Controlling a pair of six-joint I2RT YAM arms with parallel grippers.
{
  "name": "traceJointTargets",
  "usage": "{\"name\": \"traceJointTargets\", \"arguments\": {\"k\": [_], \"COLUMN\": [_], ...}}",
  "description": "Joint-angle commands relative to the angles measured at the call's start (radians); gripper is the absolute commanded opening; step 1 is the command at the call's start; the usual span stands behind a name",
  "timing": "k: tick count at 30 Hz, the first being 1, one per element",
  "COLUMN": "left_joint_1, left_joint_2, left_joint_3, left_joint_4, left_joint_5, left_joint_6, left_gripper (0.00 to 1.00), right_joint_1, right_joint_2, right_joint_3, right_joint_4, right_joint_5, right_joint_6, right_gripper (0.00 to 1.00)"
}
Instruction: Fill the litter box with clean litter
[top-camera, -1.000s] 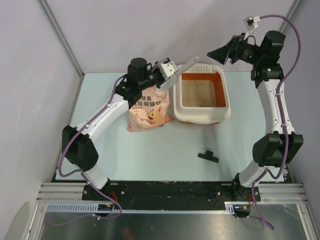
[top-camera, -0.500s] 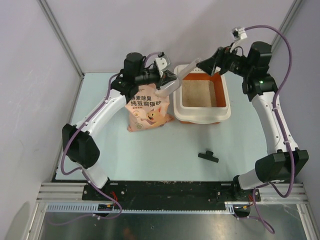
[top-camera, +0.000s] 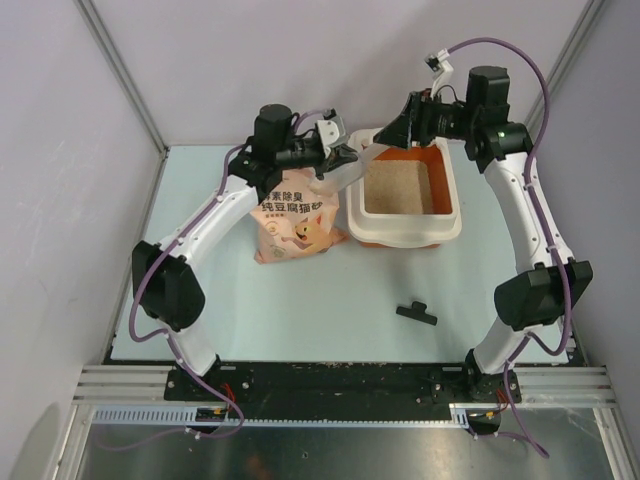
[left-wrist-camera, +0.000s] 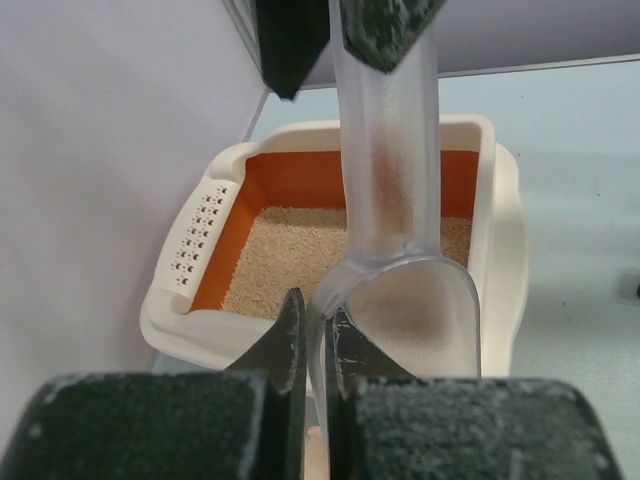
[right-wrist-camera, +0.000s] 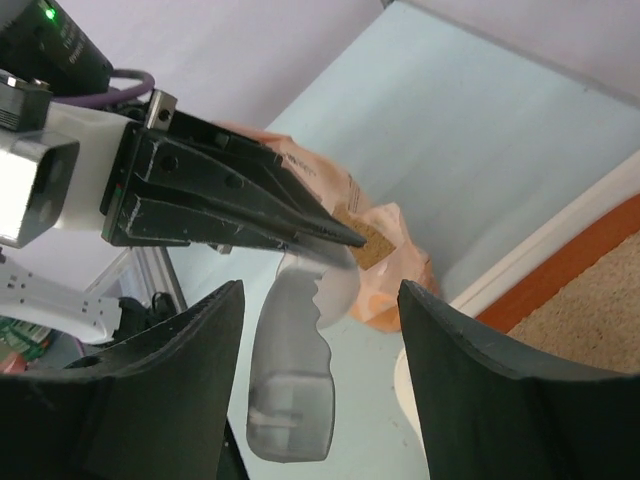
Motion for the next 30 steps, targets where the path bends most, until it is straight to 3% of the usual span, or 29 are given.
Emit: {"name": "traceJointTargets", "arguments": {"k": [1,17,30], "left_joint_1": [-0.008,-0.028,-0.032], "left_joint_2": [-0.036,-0.037,-0.016], "left_joint_3": [0.022,0.016,0.037], "left_joint_4": [0.017,-0.029,-0.032], "left_joint_5": [-0.008,-0.040,-0.083], "left_joint_6": [0.101,0.194,0.145], "left_gripper": [0.00,0.00,0.00], "right_joint_1": [0.002,0.036,0.045], "right_joint_2": [0.002,-0.018,-0.049], "right_joint_3": [0.042,-0.007,-0.058], "right_joint_4": [-0.102,-0.114,-0.097], "right_joint_5": [-0.064,-0.069,-0.043], "right_joint_6": [-0.044,-0.067,-0.079], "right_gripper": [0.67,0.56,0.53]}}
